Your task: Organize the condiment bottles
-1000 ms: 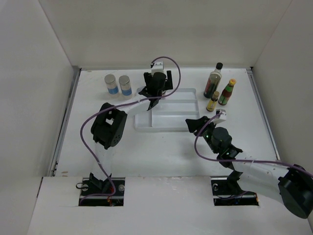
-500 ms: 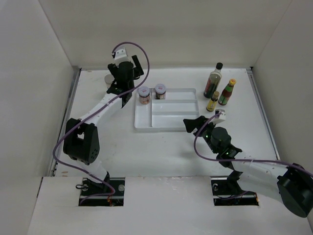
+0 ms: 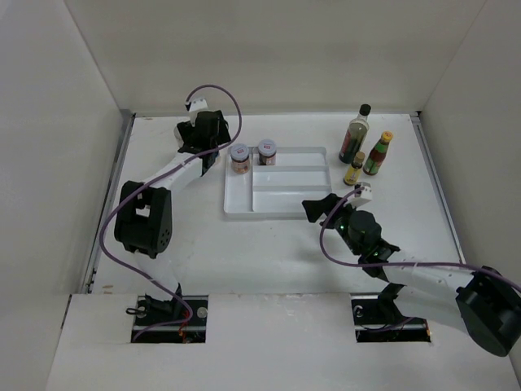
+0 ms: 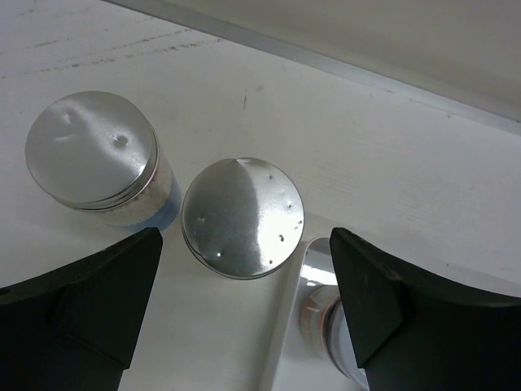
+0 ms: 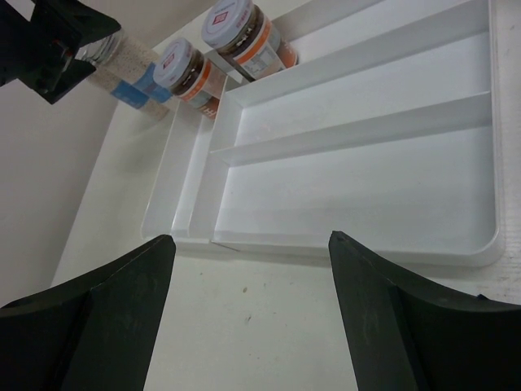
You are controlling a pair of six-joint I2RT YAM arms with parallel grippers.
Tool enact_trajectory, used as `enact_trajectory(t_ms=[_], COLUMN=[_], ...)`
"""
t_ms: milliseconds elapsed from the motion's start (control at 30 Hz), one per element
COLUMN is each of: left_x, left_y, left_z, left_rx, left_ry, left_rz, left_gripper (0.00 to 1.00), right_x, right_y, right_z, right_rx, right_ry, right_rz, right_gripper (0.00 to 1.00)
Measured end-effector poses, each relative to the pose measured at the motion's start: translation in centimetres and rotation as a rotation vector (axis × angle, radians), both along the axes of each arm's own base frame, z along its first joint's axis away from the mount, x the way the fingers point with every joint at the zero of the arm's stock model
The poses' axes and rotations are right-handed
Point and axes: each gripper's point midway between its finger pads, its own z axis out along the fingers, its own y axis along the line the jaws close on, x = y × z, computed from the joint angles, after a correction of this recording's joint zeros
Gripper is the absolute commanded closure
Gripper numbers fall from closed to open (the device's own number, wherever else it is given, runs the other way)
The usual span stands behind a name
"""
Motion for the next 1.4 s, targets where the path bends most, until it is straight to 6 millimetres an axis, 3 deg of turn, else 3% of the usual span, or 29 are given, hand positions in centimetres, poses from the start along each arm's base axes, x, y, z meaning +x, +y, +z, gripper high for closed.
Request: enact_trajectory(t_ms=[200,400,600,800,1000,1167,1267,1400], left_x=[0.6,1.0,0.6,-4.7,-9.8,-12.7,-13.8,-15.2], left_y=[0.4,0.6,0.3,-0.3,-1.4,-3.0,-5.0,-8.8], left_z=[-2.0,-2.6,-2.4,-1.2,3.8,6.7,6.7,4.3], left_rx=[0.004,0.001,0.0,0.018,-0.003,-0.025,-0.024,-0.006], left_ry=[0.045,0.052,0.05,0.043,-0.066,-0.146,-0.149,-0.097], left_rz=[0.003,0.007,-0.004,-0.03,-0.073,-0.117,-0.16,-0.253], left_gripper=[0.29,0.55,0.61,0.62,0.63,0.63,0.63,0.63], right_x=[0.0,-0.1,-0.1,-0.1,-0.1,-0.1,-0.1,-0.1], right_y=[0.1,0.2,0.3,0.4,0.4,0.4,0.4,0.4], right_z=[-0.3,-0.4,-0.5,-0.5,-0.4,-0.4,-0.4,-0.3], right_rx=[-0.006,-0.006,-0.008,-0.007,-0.007,-0.006,-0.006,-0.005], right_ry=[0.008,0.009,0.013,0.012,0.012,0.012,0.011,0.009], right_rz=[0.006,0.011,0.018,0.019,0.019,0.019,0.02,0.019], right_gripper=[0.17,0.17,0.17,0.17,0.17,0.17,0.17,0.17])
